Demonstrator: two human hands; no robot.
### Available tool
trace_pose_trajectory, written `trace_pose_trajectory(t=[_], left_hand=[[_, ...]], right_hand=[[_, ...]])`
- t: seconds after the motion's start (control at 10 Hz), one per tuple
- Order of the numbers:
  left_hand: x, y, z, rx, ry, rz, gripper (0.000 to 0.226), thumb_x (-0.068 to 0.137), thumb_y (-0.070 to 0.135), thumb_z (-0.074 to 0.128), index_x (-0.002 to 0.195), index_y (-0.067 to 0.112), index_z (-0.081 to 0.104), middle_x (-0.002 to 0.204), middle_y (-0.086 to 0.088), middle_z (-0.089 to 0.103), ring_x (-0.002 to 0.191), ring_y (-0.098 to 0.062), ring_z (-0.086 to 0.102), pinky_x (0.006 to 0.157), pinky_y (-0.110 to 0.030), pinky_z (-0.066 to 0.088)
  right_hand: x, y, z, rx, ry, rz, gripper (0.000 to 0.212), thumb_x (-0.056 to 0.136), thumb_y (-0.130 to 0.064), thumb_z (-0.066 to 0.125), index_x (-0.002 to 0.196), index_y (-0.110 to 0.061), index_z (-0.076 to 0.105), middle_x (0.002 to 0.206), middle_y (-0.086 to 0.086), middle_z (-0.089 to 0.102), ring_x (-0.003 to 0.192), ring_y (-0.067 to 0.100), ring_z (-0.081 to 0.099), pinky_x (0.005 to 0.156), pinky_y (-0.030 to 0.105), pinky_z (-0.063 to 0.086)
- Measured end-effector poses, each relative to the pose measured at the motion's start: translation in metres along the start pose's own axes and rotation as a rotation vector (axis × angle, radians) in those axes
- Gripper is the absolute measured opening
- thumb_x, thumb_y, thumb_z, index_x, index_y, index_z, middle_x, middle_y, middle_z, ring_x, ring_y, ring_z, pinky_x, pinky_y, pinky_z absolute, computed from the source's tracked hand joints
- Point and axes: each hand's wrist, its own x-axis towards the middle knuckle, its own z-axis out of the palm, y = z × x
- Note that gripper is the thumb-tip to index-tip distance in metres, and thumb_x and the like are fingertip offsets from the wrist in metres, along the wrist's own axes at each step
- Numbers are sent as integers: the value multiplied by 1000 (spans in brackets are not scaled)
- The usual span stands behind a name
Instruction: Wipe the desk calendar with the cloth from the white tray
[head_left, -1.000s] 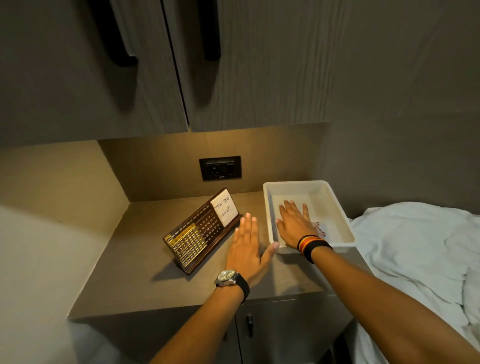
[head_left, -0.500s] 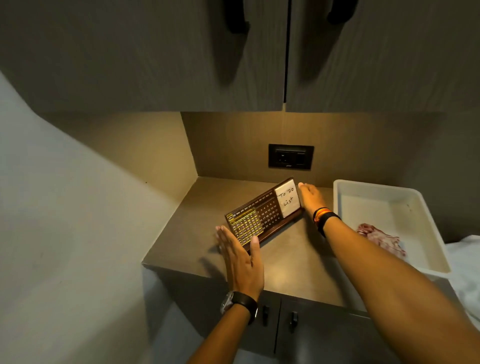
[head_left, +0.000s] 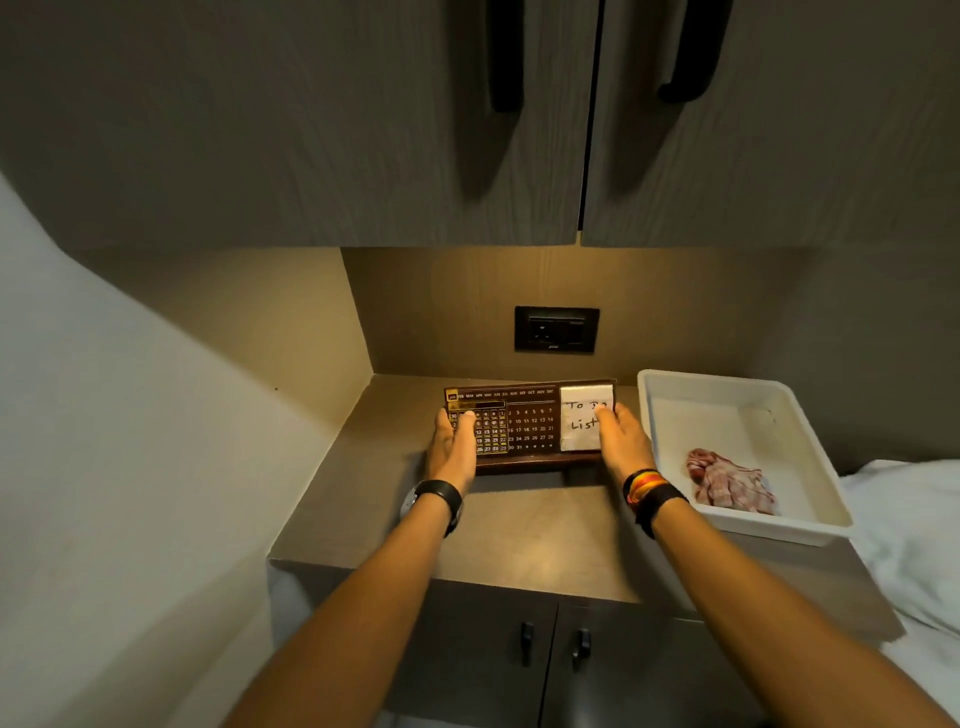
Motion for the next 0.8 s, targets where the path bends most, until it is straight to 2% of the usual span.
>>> trace_pose_trajectory(t=[0.1, 0.2, 0.3, 0.4, 0.5, 0.6, 0.7, 0.8], left_hand=[[3, 0, 3, -10, -35, 3, 54, 103, 47, 43, 152, 26, 39, 129, -5, 66, 101, -19, 67, 82, -31, 52], [3, -6, 4, -19, -57, -5, 57, 102, 49, 44, 153, 27, 36, 131, -5, 66, 103, -20, 67, 88, -34, 53], [8, -13, 2, -16, -80, -13, 60, 100, 52, 43, 154, 28, 34, 135, -5, 63, 109, -22, 66, 95, -39, 53], [18, -18, -5, 30, -113, -12, 65, 98, 58, 42, 155, 29, 33, 141, -2, 60, 120, -25, 62, 102, -39, 49], [19, -17, -8, 44, -127, 3, 61, 102, 56, 40, 156, 27, 32, 141, 3, 56, 125, -25, 59, 100, -34, 45], [16, -10, -11, 155, -104, 50, 65, 107, 53, 34, 162, 21, 19, 161, -8, 39, 142, -30, 46, 109, -41, 41], [11, -11, -14, 283, -59, 189, 72, 107, 53, 33, 165, 18, 7, 172, -8, 16, 156, -30, 23, 122, -45, 26], [11, -15, -24, 415, 49, 556, 73, 106, 52, 29, 164, 14, 9, 173, -7, 8, 159, -23, 4, 129, -43, 10]], right_hand=[[-13, 8, 1, 9, 46, 7, 30, 103, -33, 44, 127, -18, 55, 117, 7, 68, 92, 22, 66, 70, 28, 54], [-16, 12, 3, -9, 63, 27, 30, 103, -32, 44, 126, -18, 56, 118, 9, 69, 92, 22, 66, 71, 28, 54], [-17, 14, 6, -3, 65, 54, 30, 103, -31, 44, 128, -17, 56, 115, 7, 68, 90, 19, 65, 63, 22, 50], [-19, 17, 13, 22, 82, 67, 30, 104, -31, 45, 128, -18, 57, 116, 6, 69, 88, 17, 66, 64, 23, 51], [-20, 20, 16, 30, 86, 74, 30, 104, -31, 45, 129, -19, 56, 122, 8, 70, 91, 18, 67, 71, 28, 55], [-31, 10, 21, -33, 116, 113, 53, 103, -34, 47, 152, -18, 36, 149, 12, 53, 126, 29, 58, 105, 44, 48], [-57, 1, 22, -34, 157, 119, 65, 102, -31, 50, 159, -18, 22, 158, 10, 40, 142, 30, 43, 115, 46, 36], [-155, 14, 25, 41, 177, 23, 45, 100, -28, 55, 144, -26, 48, 143, 0, 54, 128, 17, 54, 101, 32, 46]])
